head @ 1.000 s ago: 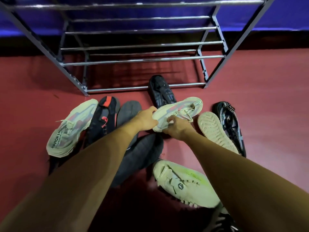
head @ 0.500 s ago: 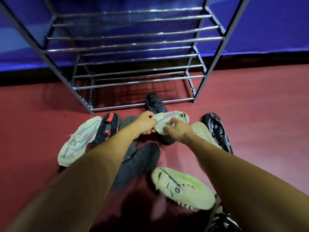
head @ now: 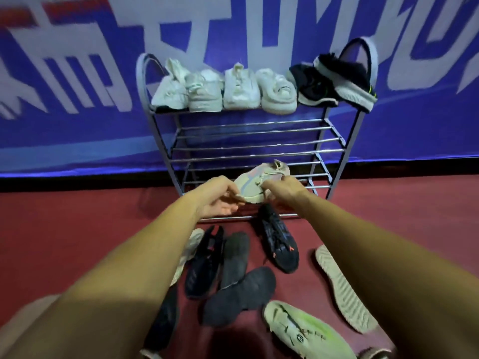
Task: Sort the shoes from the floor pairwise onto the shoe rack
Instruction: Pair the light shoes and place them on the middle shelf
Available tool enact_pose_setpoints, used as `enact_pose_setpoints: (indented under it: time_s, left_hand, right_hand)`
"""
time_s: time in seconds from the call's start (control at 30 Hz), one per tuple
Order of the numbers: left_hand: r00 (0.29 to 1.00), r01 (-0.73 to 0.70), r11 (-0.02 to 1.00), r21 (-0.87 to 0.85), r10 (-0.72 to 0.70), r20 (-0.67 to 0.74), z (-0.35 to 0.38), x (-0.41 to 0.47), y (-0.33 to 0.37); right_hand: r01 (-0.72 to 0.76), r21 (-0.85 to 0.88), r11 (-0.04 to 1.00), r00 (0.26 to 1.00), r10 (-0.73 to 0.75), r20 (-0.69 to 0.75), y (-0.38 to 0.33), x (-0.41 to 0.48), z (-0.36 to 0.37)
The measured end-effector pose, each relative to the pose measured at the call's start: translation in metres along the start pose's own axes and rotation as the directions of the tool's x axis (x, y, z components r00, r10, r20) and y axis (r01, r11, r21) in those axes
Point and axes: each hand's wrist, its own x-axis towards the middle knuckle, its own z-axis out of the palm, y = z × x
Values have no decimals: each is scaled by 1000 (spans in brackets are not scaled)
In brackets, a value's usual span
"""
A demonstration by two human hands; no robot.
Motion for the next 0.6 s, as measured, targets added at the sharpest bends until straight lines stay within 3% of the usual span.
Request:
enact_pose_setpoints:
  time_s: [0.1,0.3,0.43,0.6]
  left_hand:
    - [1000,-1,998,-59,2,14,-11,-20,12]
    - [992,102,989,111,-110,67,-35,-42,37]
    - [990,-76,997,26,78,-114,-54,-28,42]
    - [979,-121,993,5,120,-164,-85,-2,38]
  right_hand:
    - [37,65,997,999,-37,-9,-25,-7,2]
    - [136,45,990,991,-136,11,-57,-4,8]
    - [205,49,978,977,-208,57,-72,9,26]
    - [204,153,967,972,-219,89,-77,28,55]
